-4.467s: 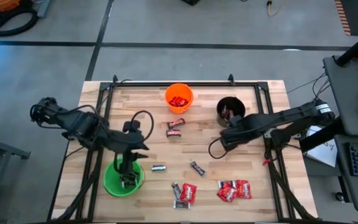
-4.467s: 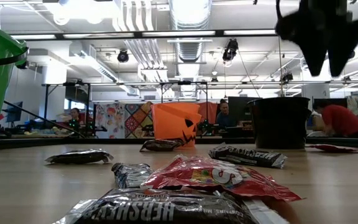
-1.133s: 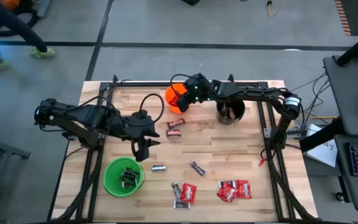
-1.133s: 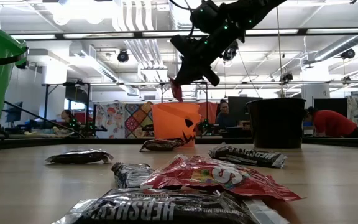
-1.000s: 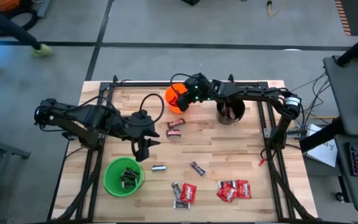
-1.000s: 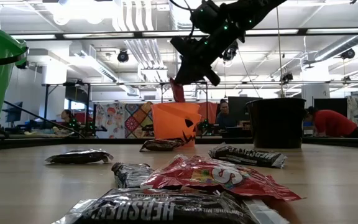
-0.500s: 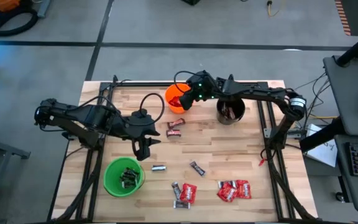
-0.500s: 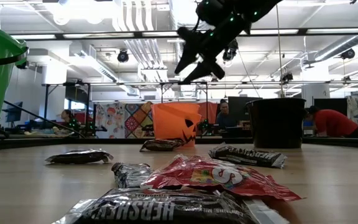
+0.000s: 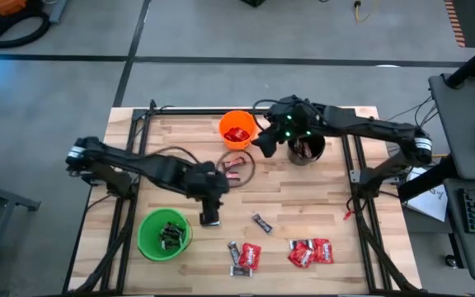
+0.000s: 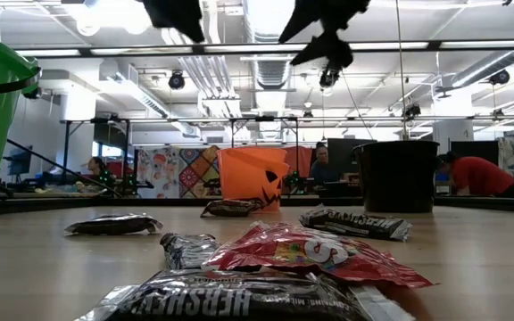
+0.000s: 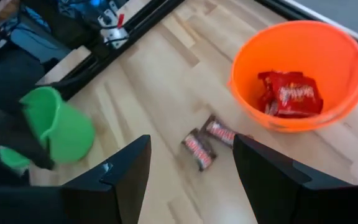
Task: Sort candy
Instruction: Put the black chocolate into the green bucket, then put the brown chocolate into the black bucket
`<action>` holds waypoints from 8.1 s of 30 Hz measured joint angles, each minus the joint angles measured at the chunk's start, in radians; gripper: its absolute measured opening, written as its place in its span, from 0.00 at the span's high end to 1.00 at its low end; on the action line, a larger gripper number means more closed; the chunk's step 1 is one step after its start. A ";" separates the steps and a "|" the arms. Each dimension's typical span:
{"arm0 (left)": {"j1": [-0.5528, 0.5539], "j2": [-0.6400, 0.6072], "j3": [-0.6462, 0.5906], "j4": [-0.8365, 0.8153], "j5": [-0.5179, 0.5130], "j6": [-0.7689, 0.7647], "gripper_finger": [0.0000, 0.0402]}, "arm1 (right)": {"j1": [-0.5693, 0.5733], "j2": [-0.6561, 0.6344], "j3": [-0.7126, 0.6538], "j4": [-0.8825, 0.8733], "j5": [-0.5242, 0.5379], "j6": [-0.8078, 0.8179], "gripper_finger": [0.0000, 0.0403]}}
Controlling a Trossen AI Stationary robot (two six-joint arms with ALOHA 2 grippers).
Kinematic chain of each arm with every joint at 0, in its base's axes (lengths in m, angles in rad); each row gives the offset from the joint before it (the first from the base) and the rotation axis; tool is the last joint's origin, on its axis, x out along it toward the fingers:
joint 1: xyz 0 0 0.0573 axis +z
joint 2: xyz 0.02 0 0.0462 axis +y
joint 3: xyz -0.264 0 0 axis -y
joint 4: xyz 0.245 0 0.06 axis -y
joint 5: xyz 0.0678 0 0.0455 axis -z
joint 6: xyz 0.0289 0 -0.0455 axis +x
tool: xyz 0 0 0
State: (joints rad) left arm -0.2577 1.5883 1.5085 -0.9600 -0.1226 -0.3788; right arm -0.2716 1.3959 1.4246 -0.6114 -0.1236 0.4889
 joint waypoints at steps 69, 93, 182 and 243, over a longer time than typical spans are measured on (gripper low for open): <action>0.002 0.526 0.115 -0.115 0.064 0.230 1.00 | 0.248 -0.001 -0.005 -0.065 0.231 0.225 0.46; 0.128 0.298 0.421 -0.310 0.085 0.517 1.00 | 0.287 -0.133 0.010 -0.126 0.243 0.299 0.46; -0.312 -0.328 0.003 -0.174 -0.149 -0.393 0.71 | 0.205 0.621 0.009 0.292 0.229 -0.525 0.46; -0.166 -0.328 0.002 -0.184 -0.324 -0.161 0.71 | -0.170 -0.061 -0.060 -0.711 0.360 0.159 0.97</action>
State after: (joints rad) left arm -0.4232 1.2606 1.5105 -1.1443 -0.4469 -0.5401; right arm -0.4416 1.3347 1.3644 -1.3228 0.2367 0.6476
